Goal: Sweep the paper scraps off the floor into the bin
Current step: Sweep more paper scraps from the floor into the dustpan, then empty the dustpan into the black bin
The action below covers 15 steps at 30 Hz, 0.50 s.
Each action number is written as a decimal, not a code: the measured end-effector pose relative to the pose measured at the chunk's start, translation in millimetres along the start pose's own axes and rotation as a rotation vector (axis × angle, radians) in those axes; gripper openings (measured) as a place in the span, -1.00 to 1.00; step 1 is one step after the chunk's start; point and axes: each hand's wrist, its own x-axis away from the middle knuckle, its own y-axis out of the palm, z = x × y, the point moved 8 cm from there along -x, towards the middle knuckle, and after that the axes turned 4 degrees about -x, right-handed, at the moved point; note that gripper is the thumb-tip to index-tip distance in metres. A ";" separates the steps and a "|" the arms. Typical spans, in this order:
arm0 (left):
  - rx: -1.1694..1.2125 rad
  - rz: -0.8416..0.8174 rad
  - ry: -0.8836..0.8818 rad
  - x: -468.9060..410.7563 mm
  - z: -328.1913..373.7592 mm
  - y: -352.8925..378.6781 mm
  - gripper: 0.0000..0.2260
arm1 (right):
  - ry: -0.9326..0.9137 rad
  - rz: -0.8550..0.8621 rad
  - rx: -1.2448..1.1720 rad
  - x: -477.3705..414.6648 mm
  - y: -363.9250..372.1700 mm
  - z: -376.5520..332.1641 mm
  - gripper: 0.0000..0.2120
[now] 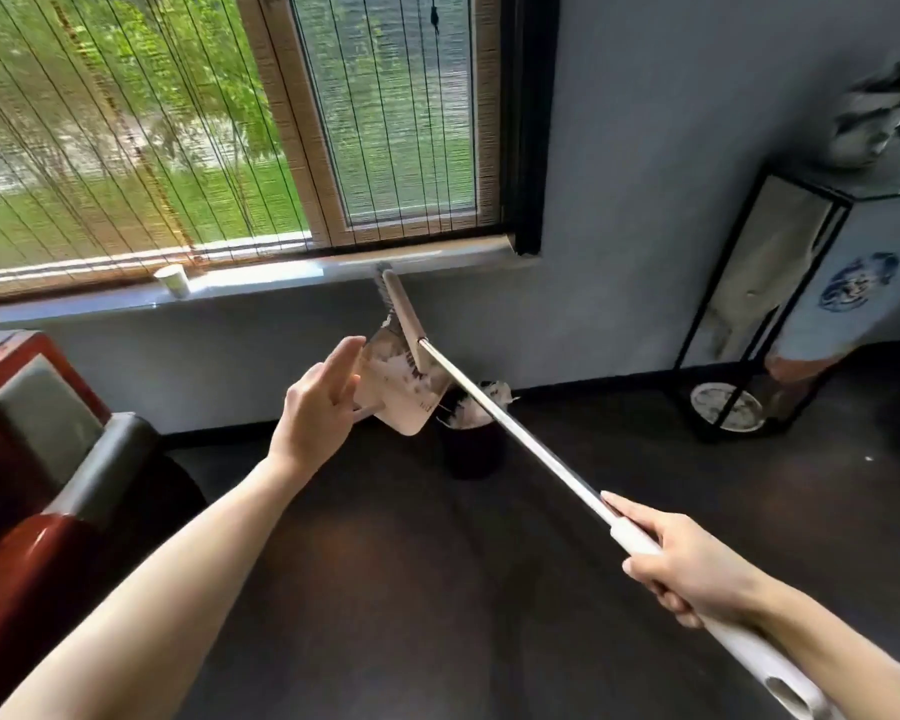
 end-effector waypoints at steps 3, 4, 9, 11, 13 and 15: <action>-0.106 -0.155 0.196 -15.9 15.4 32.5 -0.55 | -0.002 0.027 -0.069 10.0 -5.6 2.4 -0.27; -0.149 -0.219 0.250 -19.3 20.4 46.2 -0.54 | 0.000 0.035 -0.094 13.8 -7.9 4.1 -0.28; -0.362 -0.481 0.536 -12.6 32.4 132.0 -0.22 | -0.008 0.118 -0.132 26.0 -19.2 17.2 -0.30; -0.399 -0.568 0.689 0.6 32.0 167.1 -0.19 | 0.002 0.173 -0.161 27.8 -26.7 24.5 -0.28; -0.383 -0.668 0.741 8.8 26.5 193.4 -0.13 | 0.001 0.209 -0.194 28.9 -32.4 30.3 -0.30; -0.380 -0.748 0.728 14.2 28.0 210.1 -0.19 | 0.013 0.211 -0.207 28.6 -34.3 33.6 -0.33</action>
